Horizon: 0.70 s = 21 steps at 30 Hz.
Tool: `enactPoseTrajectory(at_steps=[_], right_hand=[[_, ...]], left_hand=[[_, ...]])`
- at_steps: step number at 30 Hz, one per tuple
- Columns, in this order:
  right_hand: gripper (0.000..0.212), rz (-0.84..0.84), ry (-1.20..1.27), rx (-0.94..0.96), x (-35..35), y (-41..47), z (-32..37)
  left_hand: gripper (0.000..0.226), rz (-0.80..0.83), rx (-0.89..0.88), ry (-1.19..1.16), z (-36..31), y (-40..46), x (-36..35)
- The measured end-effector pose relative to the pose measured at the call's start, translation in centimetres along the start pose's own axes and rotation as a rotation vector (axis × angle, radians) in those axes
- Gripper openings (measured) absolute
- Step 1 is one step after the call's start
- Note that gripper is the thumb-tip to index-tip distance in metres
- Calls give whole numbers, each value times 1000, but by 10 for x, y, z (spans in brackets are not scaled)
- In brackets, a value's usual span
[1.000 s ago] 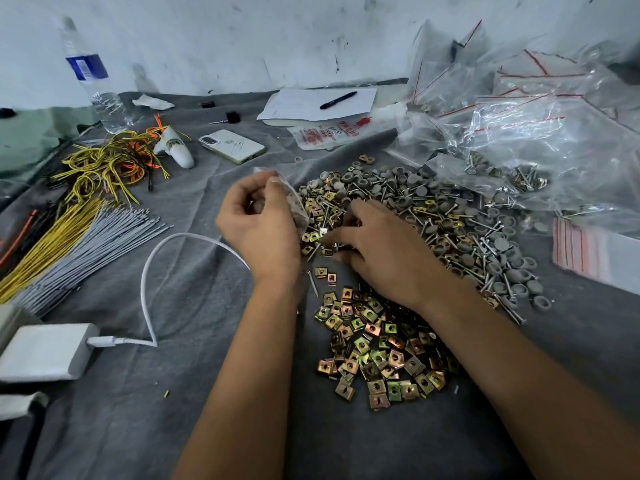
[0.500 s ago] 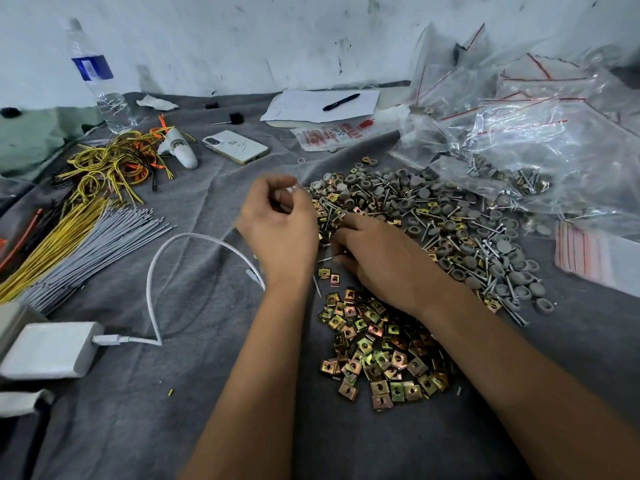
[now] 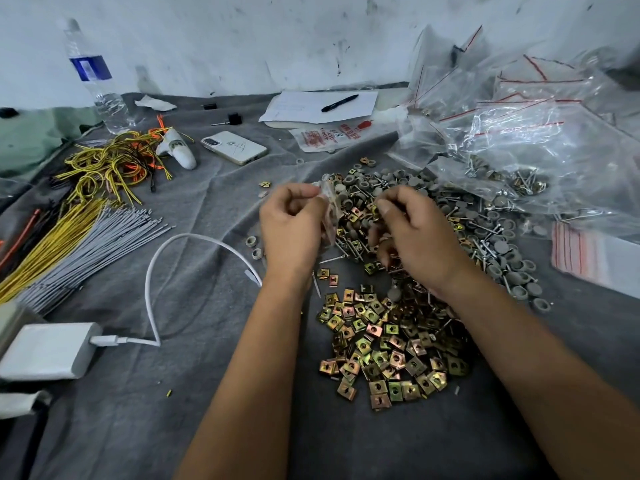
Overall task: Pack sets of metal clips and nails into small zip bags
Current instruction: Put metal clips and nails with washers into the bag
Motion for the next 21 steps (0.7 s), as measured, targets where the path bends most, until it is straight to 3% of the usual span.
enactPoseTrajectory(at_steps=[2,4,5,8,10,14,21], right_hand=[[17,-78,420,-161,0,-3,-12],[18,-114,611,-237,-1,-4,-18],[18,-108,569,-236,2,-3,-19],[17,-35,-18,-64,13,1,-10],[14,-12,-275,95,12,2,6],[9,3,-466,273,6,0,24],[13,45,-496,333,1,-1,30]], left_hand=[[7,95,-8,88,3,-4,-13],[7,146,-40,170,4,-9,-25],[7,141,-72,220,3,-11,-29],[7,100,-194,348,-3,-19,-37],[8,84,-267,388,-7,-23,-39],[11,71,-281,370,-8,-23,-38],[13,38,-209,261,-4,-16,-30]])
Point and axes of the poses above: each hand's wrist, its own y-axis towards the middle knuckle, its own x-axis out of the back of the hand, z = x × y, the point moved 10 cm from there along y, towards the middle knuckle, and after that the axes turned 11 degrees about x, right-handed, at the moved point
